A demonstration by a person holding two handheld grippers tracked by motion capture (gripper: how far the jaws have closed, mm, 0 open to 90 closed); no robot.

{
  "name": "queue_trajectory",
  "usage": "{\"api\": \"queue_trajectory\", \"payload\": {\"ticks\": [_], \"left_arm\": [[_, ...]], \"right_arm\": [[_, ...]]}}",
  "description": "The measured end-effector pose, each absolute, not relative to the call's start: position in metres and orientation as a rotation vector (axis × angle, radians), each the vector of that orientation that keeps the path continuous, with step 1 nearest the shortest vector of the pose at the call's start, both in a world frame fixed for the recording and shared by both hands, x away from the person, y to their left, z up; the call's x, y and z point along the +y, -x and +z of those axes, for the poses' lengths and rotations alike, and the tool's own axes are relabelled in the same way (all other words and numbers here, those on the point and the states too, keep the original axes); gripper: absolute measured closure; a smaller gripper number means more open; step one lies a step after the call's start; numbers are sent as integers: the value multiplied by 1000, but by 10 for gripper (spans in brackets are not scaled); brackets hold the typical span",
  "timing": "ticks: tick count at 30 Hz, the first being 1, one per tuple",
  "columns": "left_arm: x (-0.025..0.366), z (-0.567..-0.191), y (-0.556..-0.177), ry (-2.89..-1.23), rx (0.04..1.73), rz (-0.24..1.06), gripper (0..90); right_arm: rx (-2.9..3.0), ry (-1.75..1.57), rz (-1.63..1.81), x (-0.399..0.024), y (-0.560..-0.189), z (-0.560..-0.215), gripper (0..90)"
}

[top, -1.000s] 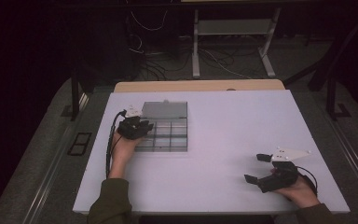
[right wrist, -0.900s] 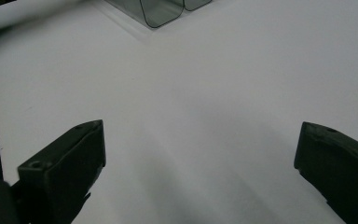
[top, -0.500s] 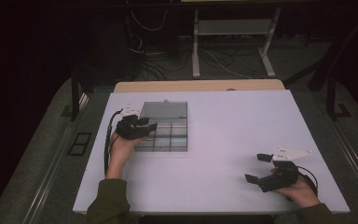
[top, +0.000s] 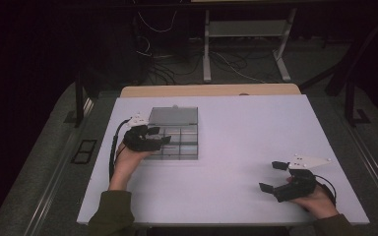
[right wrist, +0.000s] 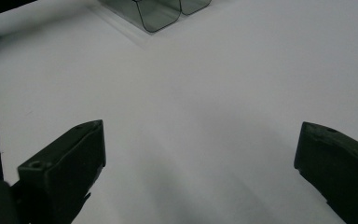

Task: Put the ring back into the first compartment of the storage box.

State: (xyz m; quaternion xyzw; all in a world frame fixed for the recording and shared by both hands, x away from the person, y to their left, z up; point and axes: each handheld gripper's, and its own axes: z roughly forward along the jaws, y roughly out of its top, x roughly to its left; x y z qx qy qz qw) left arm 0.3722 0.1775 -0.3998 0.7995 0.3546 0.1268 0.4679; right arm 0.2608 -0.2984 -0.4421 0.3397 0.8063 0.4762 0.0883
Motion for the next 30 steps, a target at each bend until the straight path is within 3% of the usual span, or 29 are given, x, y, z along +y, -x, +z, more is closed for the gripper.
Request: {"api": "queue_trajectory", "payload": {"ticks": [11,30], "left_arm": [[172,-396,-349,-1929,802,308,171],[168,-405,-315,-1921,733,315,0]], "right_arm": [[2390,-1017,1420,-300,-260,-442,17],[2368,-1047,1406,-301,-260,-443,17]]}}
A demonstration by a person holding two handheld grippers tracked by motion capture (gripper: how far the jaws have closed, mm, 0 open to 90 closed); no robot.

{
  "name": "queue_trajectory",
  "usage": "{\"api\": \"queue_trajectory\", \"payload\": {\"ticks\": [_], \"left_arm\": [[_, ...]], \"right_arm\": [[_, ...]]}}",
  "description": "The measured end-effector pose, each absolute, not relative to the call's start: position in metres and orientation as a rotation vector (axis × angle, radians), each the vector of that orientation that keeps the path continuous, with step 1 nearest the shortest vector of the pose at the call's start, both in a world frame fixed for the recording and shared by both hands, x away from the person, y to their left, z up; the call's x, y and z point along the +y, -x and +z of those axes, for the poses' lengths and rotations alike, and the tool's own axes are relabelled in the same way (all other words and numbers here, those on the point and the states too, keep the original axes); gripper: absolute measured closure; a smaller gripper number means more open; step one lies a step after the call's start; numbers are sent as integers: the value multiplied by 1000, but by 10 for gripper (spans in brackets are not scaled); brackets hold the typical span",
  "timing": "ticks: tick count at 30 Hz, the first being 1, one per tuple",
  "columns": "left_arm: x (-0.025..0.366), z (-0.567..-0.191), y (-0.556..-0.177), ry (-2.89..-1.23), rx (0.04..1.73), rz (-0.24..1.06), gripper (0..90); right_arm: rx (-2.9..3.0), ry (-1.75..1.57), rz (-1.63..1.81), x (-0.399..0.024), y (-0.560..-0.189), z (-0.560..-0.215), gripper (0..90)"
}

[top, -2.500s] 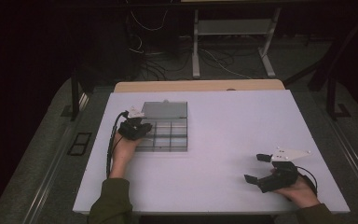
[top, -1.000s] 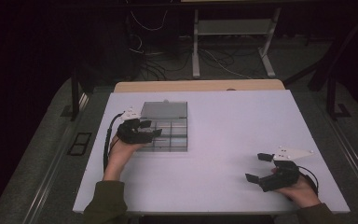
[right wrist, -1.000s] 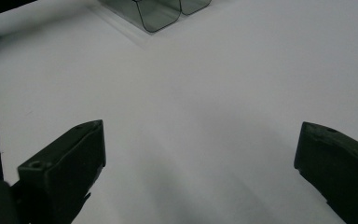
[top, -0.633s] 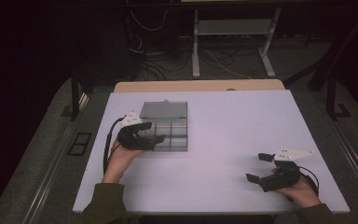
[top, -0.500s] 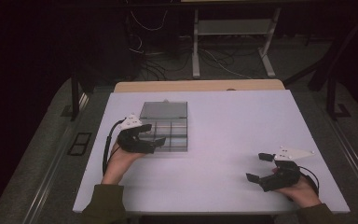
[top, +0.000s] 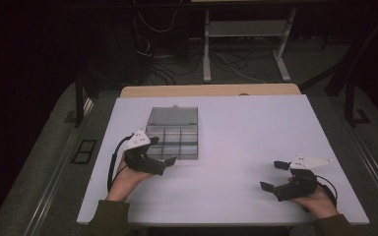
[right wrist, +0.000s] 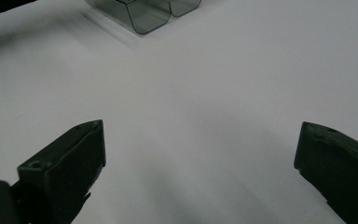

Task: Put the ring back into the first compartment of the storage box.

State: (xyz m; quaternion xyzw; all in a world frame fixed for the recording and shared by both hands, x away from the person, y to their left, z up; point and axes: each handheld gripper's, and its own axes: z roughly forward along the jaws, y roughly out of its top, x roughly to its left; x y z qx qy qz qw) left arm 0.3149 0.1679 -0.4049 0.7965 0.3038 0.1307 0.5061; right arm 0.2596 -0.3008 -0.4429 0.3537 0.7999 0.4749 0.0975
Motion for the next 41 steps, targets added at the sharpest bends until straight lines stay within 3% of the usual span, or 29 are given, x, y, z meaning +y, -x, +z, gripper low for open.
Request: {"api": "queue_trajectory", "payload": {"ticks": [28,41], "left_arm": [[174,-433,-275,-1946,688,316,0],[172,-435,-273,-1970,679,315,0]], "right_arm": [[2365,-1037,1402,-301,-259,-443,17],[2366,-1039,1400,-301,-259,-443,17]]}}
